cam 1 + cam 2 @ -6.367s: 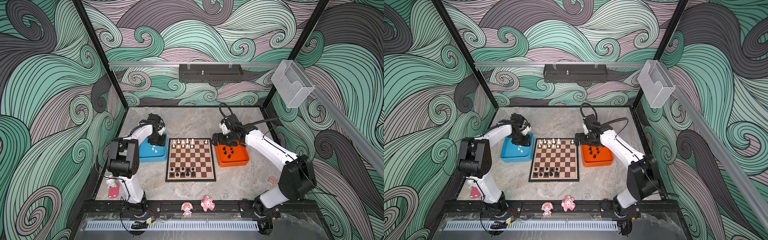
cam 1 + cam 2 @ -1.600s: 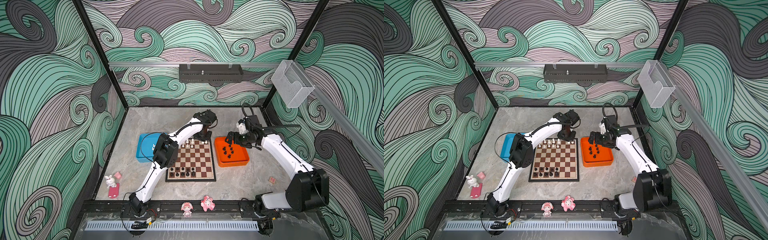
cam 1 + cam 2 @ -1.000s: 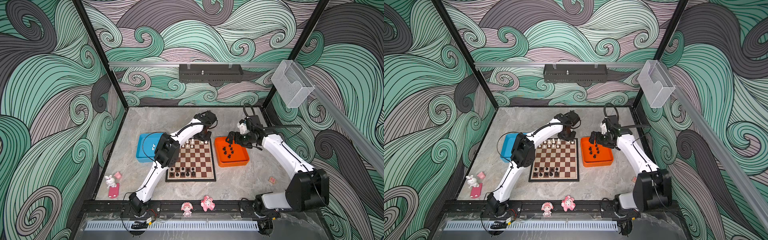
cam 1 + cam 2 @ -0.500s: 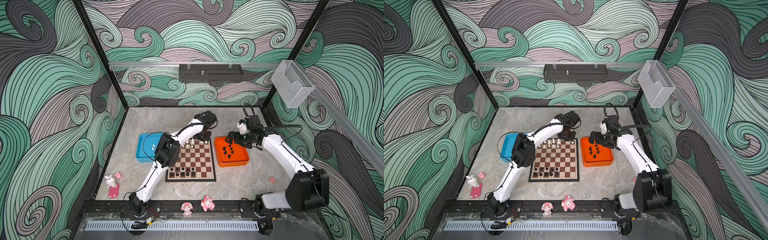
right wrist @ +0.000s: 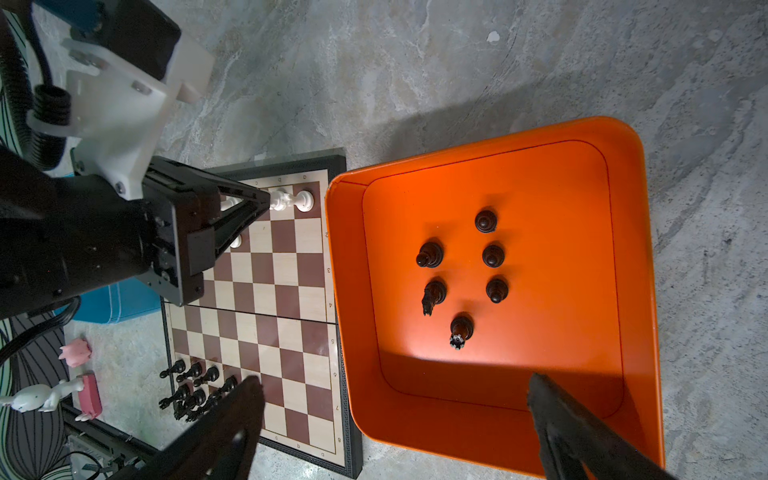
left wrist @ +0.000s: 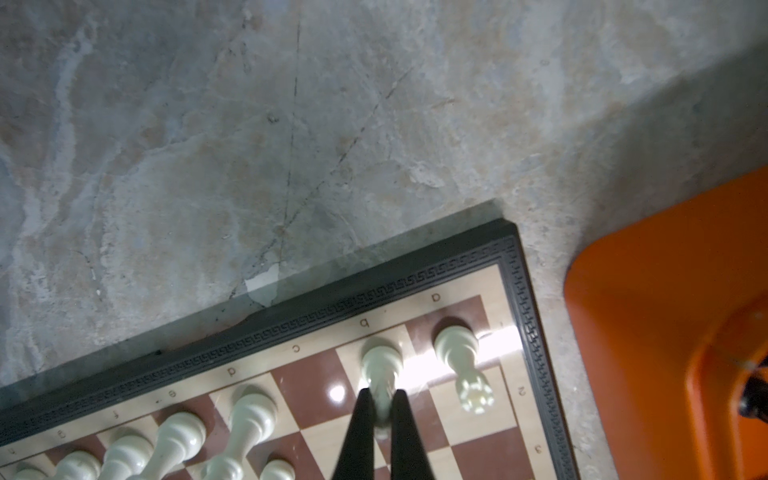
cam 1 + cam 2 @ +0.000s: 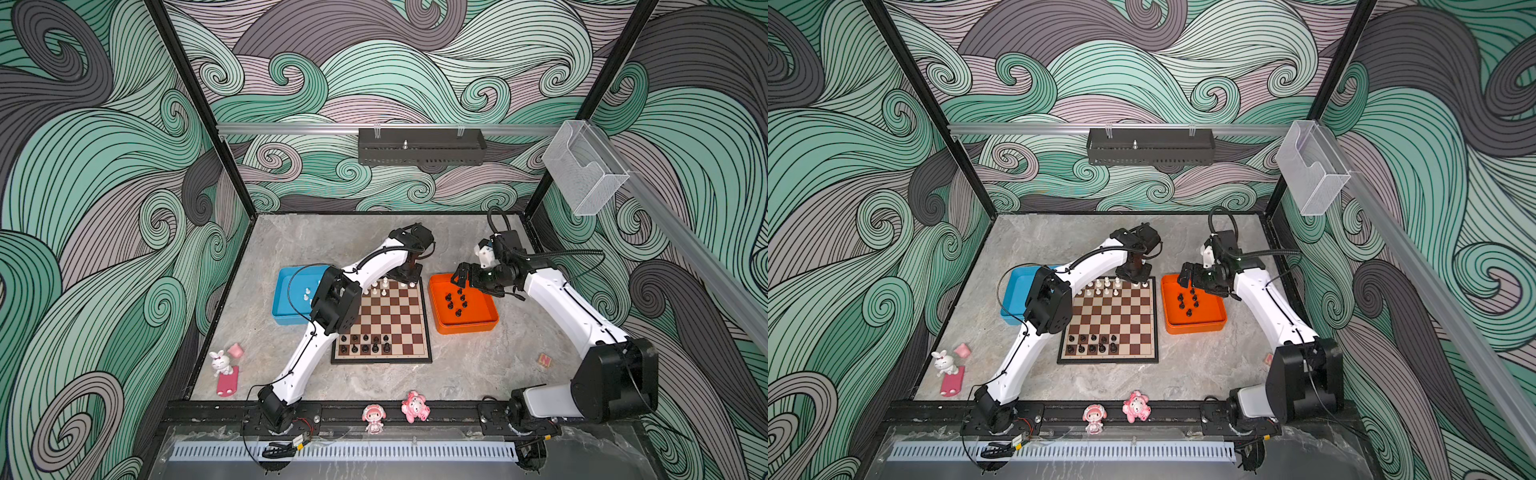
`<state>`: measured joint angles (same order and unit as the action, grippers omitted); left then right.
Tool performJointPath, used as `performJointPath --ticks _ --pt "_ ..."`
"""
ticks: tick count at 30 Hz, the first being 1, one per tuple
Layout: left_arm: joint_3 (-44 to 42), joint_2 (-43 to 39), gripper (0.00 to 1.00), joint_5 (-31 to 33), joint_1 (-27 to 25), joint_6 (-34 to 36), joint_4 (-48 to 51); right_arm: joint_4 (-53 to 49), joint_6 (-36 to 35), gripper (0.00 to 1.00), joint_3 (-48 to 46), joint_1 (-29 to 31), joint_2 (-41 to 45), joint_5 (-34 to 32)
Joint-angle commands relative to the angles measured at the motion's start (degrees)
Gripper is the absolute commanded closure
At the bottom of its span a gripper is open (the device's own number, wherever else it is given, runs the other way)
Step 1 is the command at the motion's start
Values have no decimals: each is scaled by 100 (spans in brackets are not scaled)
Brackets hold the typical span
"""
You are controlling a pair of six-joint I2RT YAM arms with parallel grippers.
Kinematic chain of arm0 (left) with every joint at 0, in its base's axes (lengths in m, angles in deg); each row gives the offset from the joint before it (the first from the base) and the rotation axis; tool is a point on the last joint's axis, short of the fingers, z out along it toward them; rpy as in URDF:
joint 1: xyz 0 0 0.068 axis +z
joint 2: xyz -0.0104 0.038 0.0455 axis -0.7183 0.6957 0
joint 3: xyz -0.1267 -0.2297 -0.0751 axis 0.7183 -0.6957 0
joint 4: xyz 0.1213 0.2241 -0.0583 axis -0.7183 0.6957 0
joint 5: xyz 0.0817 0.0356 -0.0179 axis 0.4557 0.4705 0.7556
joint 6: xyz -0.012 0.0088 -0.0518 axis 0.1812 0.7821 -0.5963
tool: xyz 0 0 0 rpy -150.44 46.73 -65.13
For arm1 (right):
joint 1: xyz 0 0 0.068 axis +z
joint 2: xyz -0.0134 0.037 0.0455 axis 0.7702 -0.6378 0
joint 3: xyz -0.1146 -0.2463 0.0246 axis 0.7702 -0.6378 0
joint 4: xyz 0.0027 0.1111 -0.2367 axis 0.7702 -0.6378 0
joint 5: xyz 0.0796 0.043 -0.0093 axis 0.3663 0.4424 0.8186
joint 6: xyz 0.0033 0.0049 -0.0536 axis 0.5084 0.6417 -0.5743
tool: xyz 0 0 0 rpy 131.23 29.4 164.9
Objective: Set up the chess pieces on the board
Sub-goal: 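Lower the white pawn onto a far-row square with the left gripper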
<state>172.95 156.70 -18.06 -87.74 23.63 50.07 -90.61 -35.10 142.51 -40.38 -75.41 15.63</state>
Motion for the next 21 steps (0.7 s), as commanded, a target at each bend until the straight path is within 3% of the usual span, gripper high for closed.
performJointPath --ticks 1,21 --pt "200 112 97 20 -12 27 202 60 -12 1 -53 -27 -8 41" --pt "227 117 85 64 -19 36 325 91 6 1 -44 -39 -29 76"
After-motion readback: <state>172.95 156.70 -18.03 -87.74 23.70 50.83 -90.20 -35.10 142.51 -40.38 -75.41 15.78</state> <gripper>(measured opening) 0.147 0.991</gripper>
